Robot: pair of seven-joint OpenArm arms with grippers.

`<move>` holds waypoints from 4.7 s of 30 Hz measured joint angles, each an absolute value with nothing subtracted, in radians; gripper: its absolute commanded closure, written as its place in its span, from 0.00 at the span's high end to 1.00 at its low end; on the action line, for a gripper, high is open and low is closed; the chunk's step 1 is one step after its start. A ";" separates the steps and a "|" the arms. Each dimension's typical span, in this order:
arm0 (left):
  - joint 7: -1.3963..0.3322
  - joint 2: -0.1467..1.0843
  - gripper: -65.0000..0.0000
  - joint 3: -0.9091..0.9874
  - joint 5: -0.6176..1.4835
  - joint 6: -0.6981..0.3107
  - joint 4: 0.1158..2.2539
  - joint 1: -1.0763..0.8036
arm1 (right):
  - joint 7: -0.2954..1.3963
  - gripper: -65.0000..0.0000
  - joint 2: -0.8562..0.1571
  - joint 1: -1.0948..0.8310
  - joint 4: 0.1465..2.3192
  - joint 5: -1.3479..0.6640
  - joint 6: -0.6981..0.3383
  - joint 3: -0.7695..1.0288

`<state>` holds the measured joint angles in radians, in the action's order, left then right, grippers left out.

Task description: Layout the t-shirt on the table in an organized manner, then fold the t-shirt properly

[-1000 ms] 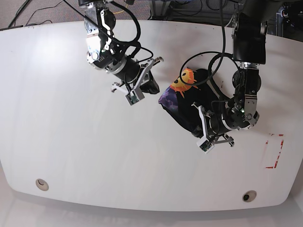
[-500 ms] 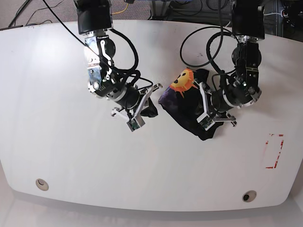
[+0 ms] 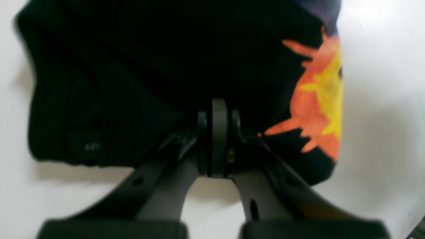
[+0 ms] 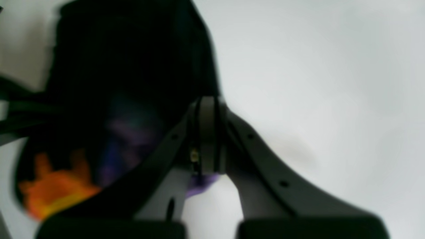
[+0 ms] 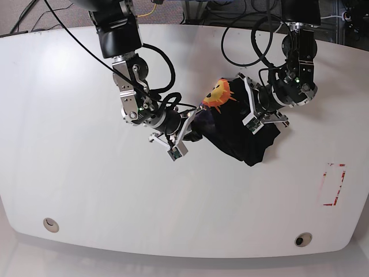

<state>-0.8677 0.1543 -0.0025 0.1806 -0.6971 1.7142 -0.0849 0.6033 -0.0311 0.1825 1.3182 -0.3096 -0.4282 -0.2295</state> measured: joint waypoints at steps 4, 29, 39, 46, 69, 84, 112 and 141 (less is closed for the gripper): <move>-0.867 0.154 0.00 -0.002 0.182 -0.697 1.682 -0.075 | 0.593 0.01 -0.037 0.176 1.305 -0.310 -0.427 -0.230; -0.831 0.241 0.00 -0.004 0.180 -0.697 1.665 0.022 | 0.583 0.01 -0.016 -0.048 1.481 -0.311 -0.313 -0.405; -0.838 0.239 0.00 -0.004 0.182 -0.698 1.787 0.016 | 0.607 0.01 -0.037 -0.042 1.541 -0.313 -0.313 -0.362; -0.847 0.187 0.00 0.002 0.176 -0.697 1.836 0.014 | 0.715 0.01 -0.109 -0.038 1.684 -0.313 -0.310 -0.285; -0.446 0.037 0.00 -0.006 -0.027 -0.628 1.597 -0.003 | 0.753 0.01 -0.257 -0.165 1.972 -0.466 -0.327 0.168; -0.180 0.070 0.00 -0.002 -0.042 -0.550 1.395 0.001 | 0.657 0.01 -0.266 -0.198 1.972 -0.308 -0.500 0.291; -0.002 0.306 0.00 0.003 0.061 -0.524 1.205 -0.031 | 0.647 0.01 -0.207 -0.236 1.969 -0.258 -0.547 0.293; -0.333 0.271 0.00 0.310 -0.046 -0.646 1.473 -0.072 | 0.648 0.01 -0.205 -0.276 1.971 -0.257 -0.543 0.291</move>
